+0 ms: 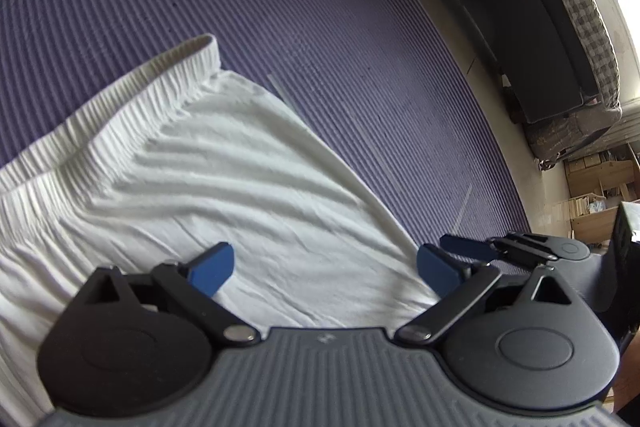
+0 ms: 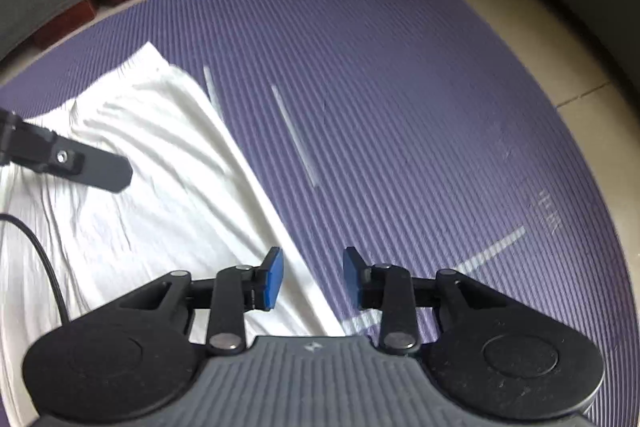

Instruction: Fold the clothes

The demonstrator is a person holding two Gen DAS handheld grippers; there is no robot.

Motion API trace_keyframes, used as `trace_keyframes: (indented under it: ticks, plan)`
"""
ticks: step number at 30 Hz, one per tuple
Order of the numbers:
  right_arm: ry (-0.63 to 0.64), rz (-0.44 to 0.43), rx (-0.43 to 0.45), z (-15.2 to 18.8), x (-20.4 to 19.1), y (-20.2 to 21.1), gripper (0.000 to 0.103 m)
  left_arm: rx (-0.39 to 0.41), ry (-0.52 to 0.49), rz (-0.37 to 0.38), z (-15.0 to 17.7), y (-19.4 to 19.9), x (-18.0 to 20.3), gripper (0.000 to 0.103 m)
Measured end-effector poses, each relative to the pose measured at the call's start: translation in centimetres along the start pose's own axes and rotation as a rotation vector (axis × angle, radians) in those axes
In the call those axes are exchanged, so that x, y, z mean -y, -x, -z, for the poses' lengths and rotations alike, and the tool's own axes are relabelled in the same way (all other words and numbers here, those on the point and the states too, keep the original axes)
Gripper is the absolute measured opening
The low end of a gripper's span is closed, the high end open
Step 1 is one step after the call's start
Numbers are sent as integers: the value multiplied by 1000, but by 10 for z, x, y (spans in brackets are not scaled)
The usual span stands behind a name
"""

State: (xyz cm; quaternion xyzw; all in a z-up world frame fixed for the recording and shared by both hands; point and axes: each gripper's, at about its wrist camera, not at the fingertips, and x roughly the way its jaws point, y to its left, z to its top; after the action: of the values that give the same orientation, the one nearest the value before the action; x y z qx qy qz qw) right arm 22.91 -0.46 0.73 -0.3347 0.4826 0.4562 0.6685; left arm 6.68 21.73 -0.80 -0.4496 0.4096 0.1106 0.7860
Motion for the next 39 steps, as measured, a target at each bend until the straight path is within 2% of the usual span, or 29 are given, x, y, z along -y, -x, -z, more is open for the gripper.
trace_keyframes:
  ticks: [3,5,12,16,18,20,22,25,30,34,36,37,39]
  plan:
    - [30,-16,-21,0,-3,-5,27,-2,-7,2,1,0,1,99]
    - [2,-25,-13,0,1,-3,0,1,-4,-1,1,0,1,99]
    - [-1,139,48,-9,7,4,0,13,-8,-17,1,0,3,99]
    - [-9,178,33,-12,5,-5,0,7,-17,-20,2,-1,5,99]
    - [-30,186,33,-12,2,-6,4,5,-29,-25,2,-2,5,100]
    - [-72,196,36,-12,4,-2,34,4,-32,-27,1,-2,6,100]
    - [-82,221,67,-10,3,8,36,2,-37,-28,1,-2,6,100]
    - [-106,250,72,12,10,36,36,6,-51,-38,0,-2,8,100]
    - [-155,343,-15,89,27,87,41,-11,-121,-44,10,-5,24,100]
    - [-227,407,-84,160,50,124,41,-82,-290,4,34,-12,56,100]
    - [-275,446,-113,203,64,141,35,-129,-425,15,58,-20,80,99]
    - [-302,444,-120,218,70,146,29,-142,-465,15,67,-23,87,99]
    - [-352,430,-129,249,82,154,29,-166,-543,10,89,-32,103,98]
